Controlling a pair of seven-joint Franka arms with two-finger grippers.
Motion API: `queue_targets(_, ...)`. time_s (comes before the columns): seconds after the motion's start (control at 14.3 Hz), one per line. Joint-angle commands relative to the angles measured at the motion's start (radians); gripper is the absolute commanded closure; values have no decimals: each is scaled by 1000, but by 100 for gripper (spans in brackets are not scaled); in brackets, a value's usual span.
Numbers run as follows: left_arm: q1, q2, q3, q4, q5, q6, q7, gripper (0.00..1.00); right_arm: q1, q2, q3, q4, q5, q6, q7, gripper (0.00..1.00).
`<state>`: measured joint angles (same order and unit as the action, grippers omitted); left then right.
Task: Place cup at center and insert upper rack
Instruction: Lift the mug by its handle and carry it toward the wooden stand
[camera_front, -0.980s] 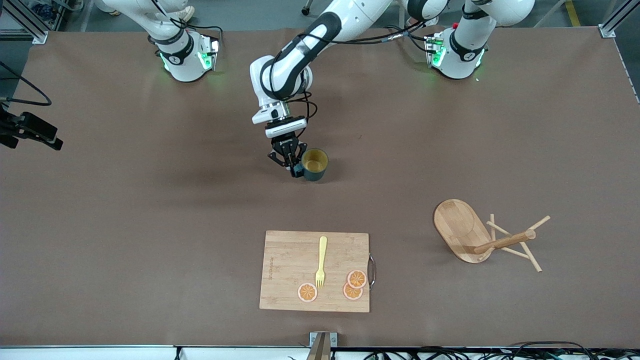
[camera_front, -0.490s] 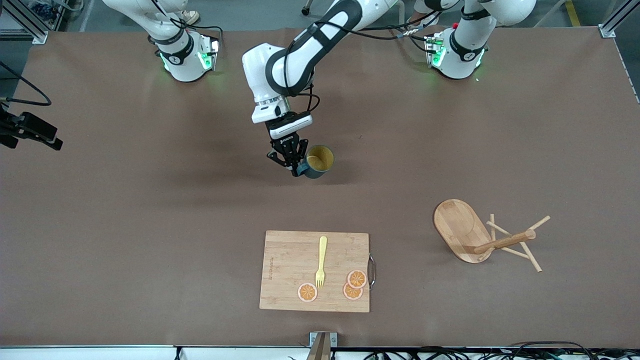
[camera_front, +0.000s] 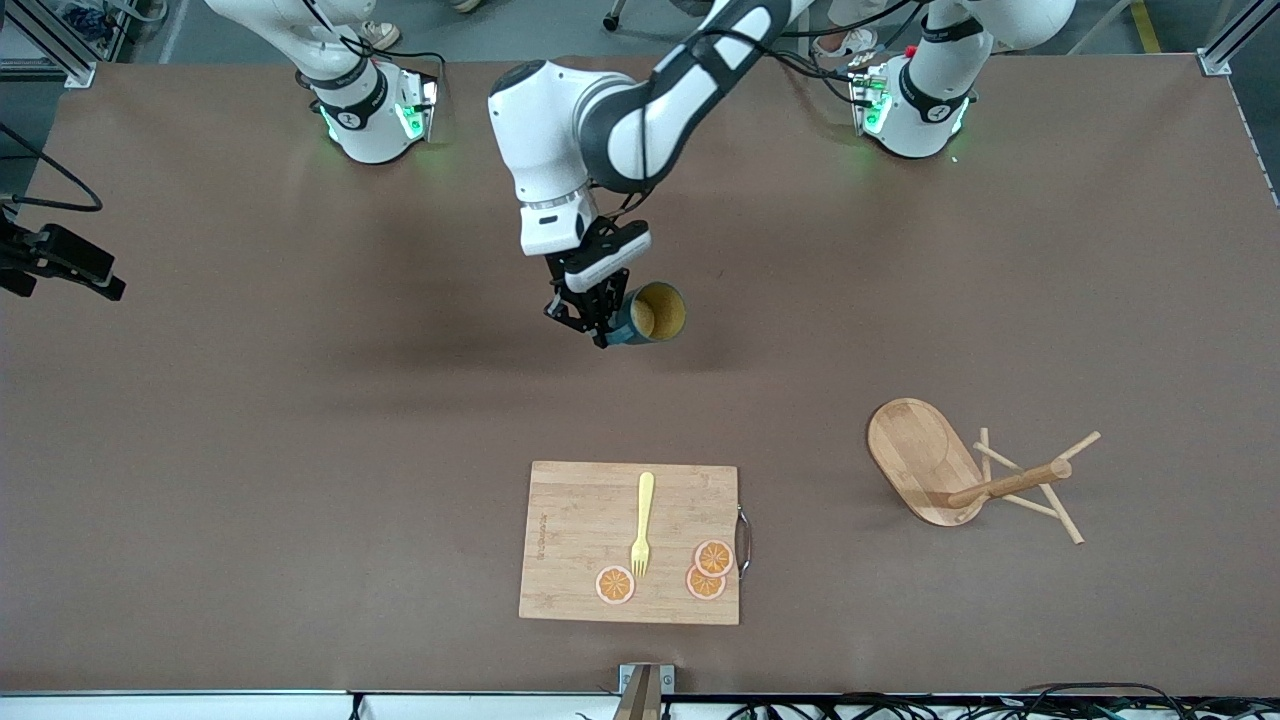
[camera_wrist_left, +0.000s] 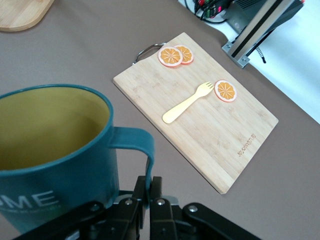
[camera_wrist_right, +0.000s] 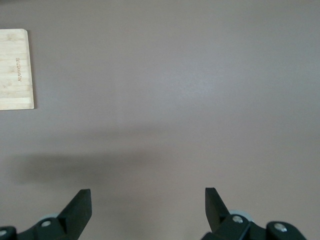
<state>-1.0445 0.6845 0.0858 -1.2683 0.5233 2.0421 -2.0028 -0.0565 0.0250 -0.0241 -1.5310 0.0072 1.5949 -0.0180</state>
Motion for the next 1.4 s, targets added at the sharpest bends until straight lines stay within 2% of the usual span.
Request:
queue_targets(0.0,56,-48,-5,-13,-90,23,59,100,-5,-16,4,-11,-7,2,-5,0)
queue_targets(0.28,145,-94,-5,-14,-241,75,143,100,-5,-16,4,-11,-7,2,-5,0)
queue_targets(0.7,277,-169,-1,-20,-537,76,295,100,-5,-16,4,-11,-7,-1,-5,0)
queue_targets(1.05,343,-212,-3,-46,-634,75,352,100,-5,-17,4,-11,-7,-1,-5,0)
queue_targets(1.33,409,-256,-3,-106,-775,75,461,100,-5,-17,4,-11,-7,-1,-3,0)
